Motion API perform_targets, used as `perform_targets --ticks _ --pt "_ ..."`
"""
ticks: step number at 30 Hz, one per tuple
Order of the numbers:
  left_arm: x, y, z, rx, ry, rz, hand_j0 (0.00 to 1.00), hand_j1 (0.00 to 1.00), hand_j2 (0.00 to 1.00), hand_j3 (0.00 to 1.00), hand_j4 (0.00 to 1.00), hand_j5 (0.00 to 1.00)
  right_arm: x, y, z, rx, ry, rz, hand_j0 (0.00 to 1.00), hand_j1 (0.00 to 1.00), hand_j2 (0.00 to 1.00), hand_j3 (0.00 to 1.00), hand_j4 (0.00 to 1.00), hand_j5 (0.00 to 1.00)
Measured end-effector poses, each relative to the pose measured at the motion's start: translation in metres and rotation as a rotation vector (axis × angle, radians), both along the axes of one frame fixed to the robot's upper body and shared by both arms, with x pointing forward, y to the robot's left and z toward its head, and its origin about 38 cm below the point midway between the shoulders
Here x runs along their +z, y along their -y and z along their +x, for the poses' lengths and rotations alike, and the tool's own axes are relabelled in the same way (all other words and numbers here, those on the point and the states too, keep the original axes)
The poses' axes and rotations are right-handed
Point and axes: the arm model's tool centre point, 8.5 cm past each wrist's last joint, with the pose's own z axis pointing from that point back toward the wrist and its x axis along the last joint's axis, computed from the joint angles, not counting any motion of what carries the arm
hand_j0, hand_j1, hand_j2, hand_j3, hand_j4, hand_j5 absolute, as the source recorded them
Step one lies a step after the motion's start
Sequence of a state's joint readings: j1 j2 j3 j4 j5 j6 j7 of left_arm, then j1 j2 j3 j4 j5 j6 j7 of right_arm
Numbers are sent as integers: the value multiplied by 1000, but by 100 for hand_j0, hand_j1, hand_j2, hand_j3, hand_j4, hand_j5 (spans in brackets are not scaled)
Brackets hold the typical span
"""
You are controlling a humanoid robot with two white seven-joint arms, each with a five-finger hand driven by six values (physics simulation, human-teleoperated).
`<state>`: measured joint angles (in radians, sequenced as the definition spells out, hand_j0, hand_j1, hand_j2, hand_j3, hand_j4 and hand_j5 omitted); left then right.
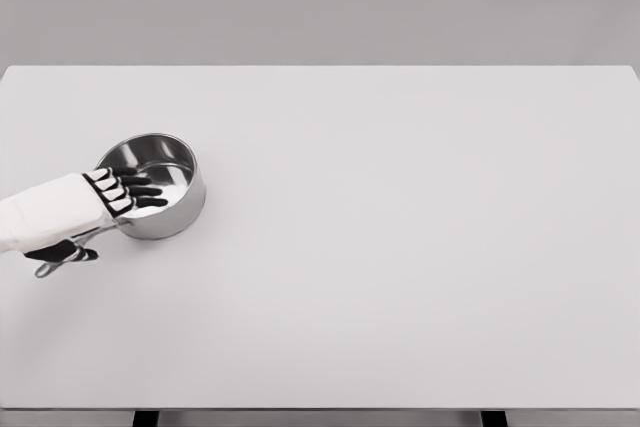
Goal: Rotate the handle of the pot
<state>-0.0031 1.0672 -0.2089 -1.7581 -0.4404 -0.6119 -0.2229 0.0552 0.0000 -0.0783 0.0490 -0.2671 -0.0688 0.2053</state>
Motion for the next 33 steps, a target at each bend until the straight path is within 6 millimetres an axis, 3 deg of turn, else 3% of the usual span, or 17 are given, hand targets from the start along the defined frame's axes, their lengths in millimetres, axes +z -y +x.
perform_targets --ticks 25,29,33 --pt "14 -28 12 84 49 22 100 100 100 100 100 100 0 0 0 0 0 0 100 100 100 100 100 100" --pt "1 -31 1 94 8 19 100 100 100 100 100 100 0 0 0 0 0 0 100 100 100 100 100 100" --pt "10 -38 0 114 30 15 100 100 100 100 100 100 0 0 0 0 0 0 100 100 100 100 100 100"
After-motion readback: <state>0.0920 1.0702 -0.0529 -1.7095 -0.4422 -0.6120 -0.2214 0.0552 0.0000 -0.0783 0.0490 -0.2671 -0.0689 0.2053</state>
